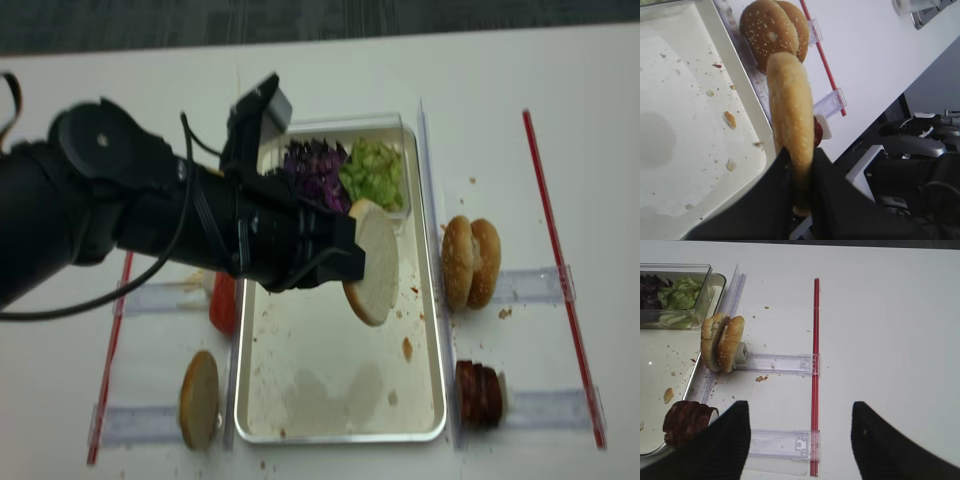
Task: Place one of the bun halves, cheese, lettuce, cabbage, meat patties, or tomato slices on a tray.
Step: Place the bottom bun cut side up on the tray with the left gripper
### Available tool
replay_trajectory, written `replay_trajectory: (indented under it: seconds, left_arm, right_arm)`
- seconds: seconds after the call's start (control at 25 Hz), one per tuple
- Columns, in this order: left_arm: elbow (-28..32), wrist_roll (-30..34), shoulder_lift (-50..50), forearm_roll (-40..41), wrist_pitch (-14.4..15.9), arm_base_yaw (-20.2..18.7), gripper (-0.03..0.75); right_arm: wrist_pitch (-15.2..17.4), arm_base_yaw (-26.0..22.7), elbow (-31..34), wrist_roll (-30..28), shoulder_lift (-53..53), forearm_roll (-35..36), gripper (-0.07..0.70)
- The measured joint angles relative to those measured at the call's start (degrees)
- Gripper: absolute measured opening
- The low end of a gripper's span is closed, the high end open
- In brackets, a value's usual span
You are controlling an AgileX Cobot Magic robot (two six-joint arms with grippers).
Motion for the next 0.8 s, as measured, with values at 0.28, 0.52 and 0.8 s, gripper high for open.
replay_trajectory:
  seconds: [0.28,0.52,0.8]
  left_arm:
    - [0.86,2.74,4.55,-1.58,3.06,5.82,0.071]
    - [0.86,3.52,10.34,-2.42,3.71,6.12,0.067]
    - [0.86,5.87,17.25,-4.2,3.99,6.12,0.064]
  right_arm:
    - [0.1,0.0,0.0,-0.1,0.0,0.0,0.48]
    - [0.1,0.0,0.0,-0.1,0.0,0.0,0.48]
    - [0.1,0.0,0.0,-0.1,0.0,0.0,0.48]
